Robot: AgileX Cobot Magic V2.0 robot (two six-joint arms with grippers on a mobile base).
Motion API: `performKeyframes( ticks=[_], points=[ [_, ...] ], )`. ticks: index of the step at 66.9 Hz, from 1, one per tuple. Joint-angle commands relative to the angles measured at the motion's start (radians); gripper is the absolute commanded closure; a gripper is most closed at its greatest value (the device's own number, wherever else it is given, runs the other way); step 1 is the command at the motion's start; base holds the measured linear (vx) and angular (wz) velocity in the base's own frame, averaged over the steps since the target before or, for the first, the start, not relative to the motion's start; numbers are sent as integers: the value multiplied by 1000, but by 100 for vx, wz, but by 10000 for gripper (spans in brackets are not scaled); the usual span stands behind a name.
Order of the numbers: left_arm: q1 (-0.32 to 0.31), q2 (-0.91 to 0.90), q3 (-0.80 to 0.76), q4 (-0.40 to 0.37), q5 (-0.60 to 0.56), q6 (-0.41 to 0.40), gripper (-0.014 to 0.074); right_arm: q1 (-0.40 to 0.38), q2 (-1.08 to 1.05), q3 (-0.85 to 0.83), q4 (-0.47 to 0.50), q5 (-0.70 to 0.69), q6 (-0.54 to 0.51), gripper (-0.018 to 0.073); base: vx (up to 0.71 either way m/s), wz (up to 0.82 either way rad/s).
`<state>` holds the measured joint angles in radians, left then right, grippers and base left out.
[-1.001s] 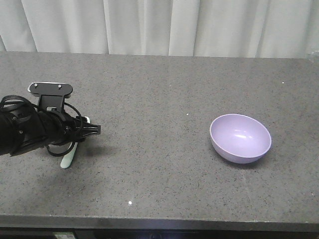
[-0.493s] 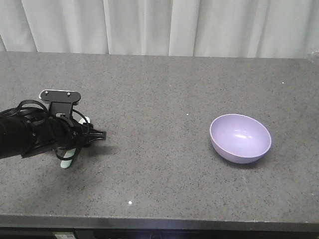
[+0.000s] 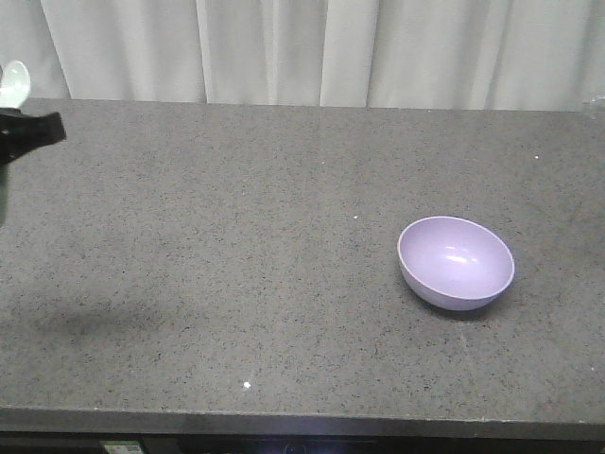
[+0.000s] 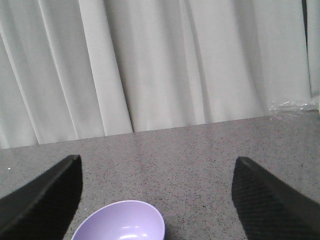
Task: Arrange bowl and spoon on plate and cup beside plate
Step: 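Lift the spoon up and away with the left gripper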
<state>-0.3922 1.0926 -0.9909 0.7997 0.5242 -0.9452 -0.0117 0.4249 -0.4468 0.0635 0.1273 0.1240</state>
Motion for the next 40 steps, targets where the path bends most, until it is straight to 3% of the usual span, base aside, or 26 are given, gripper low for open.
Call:
performKeyframes(
  ticks=[1, 40],
  points=[
    [0, -88, -22, 17, -31, 3, 604, 1, 13, -31, -6, -74, -6, -25, 0, 0],
    [0, -162, -22, 17, 78, 2, 603, 1, 13, -31, -2, -90, -3, -25, 0, 0]
  ],
)
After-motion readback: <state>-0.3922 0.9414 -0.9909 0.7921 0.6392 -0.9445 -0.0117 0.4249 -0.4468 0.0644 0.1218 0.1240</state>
